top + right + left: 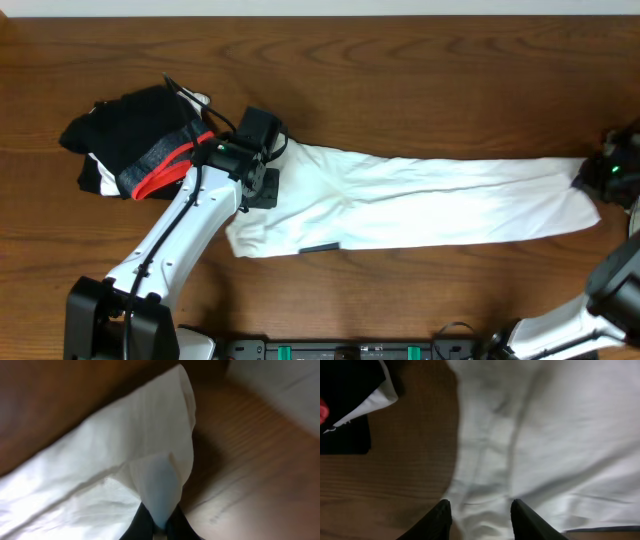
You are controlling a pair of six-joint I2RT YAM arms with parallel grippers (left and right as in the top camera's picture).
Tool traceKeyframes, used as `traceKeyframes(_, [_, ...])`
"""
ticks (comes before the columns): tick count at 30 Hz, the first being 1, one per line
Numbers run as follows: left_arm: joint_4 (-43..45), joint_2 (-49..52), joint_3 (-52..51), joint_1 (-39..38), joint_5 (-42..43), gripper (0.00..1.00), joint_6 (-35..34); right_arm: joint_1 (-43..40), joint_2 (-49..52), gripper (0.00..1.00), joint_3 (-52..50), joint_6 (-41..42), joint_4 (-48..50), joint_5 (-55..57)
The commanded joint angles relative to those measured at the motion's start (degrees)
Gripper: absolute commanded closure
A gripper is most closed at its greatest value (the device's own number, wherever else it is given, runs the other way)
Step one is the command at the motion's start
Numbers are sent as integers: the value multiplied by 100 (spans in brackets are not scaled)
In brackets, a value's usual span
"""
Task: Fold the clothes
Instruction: 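Grasp the strip's right end with the right gripper and lift it, then fold the right end leftward over the strip with the right gripper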
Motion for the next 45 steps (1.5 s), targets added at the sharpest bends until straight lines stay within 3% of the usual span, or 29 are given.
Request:
traceKeyframes(1, [-63,-11,59,107,-48,58,114,44,-557,99,210,243,-33,142])
traceKeyframes(7, [-133,-96,72,350,-48,59,114,560,-905,99,210,299,-260,-299])
traceKeyframes(18, [-140,-509,72,966,-238,57,116,2765,-866,99,188,297,-476,-245])
traceKeyframes(28, [-197,-581,72,1064,-236,57,116,4367,-289,99,179,299,-715,52])
traceKeyframes(42, [-197,-581,72,1064,-236,53,116,5377,348,98,120,326,-861,52])
traceKeyframes(44, [-195,-581,72,1064,-238,53,116,5390,348,79,120,398,-857,46])
traceKeyframes(45, [-197,-581,72,1064,-238,53,116,5390,345,75,122,426,-848,-7])
